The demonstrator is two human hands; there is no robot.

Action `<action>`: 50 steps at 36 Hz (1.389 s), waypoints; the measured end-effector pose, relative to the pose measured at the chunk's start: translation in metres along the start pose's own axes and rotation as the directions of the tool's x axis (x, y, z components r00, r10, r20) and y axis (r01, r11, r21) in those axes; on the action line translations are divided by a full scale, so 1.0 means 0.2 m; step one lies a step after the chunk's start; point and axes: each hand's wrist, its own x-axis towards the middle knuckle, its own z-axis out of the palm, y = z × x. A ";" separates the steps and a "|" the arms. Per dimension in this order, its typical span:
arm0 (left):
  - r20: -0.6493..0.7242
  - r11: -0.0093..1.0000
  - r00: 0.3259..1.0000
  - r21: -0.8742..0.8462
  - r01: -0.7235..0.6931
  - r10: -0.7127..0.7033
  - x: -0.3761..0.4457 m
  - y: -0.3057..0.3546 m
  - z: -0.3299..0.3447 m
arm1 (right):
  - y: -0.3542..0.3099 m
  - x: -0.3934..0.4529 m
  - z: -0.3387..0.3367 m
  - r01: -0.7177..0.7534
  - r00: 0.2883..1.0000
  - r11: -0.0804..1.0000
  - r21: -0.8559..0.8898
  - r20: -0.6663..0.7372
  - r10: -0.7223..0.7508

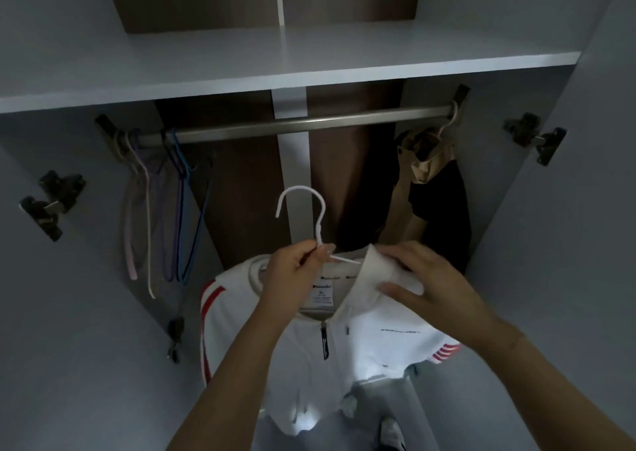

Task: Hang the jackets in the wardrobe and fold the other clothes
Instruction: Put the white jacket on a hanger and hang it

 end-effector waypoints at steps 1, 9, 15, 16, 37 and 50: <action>0.030 1.000 0.999 -0.011 -0.019 0.020 0.01 0.01 0.01 | 0.00 0.02 0.01 -0.019 0.999 1.000 -0.005 0.051 0.019; 0.150 0.997 0.987 -0.057 -0.043 0.051 0.16 0.04 0.16 | 0.04 0.00 0.12 -0.243 0.965 0.943 0.229 -0.042 0.259; 0.094 0.988 0.989 0.092 -0.126 0.118 0.26 0.02 0.33 | 0.10 -0.01 0.17 -0.469 0.813 0.745 0.475 -0.097 0.574; 0.065 0.987 0.991 0.109 -0.120 0.114 0.27 0.01 0.33 | 0.13 0.00 0.17 -0.486 0.780 0.704 0.518 -0.106 0.617; 0.045 0.915 0.981 -0.354 0.194 -0.191 0.78 0.22 0.57 | 0.75 0.89 0.00 -0.439 0.667 0.650 0.620 -0.260 0.699; 0.075 0.880 0.955 -0.373 0.294 -0.287 0.99 0.17 0.75 | 1.04 0.88 0.07 -0.537 0.767 0.767 0.351 -0.176 0.617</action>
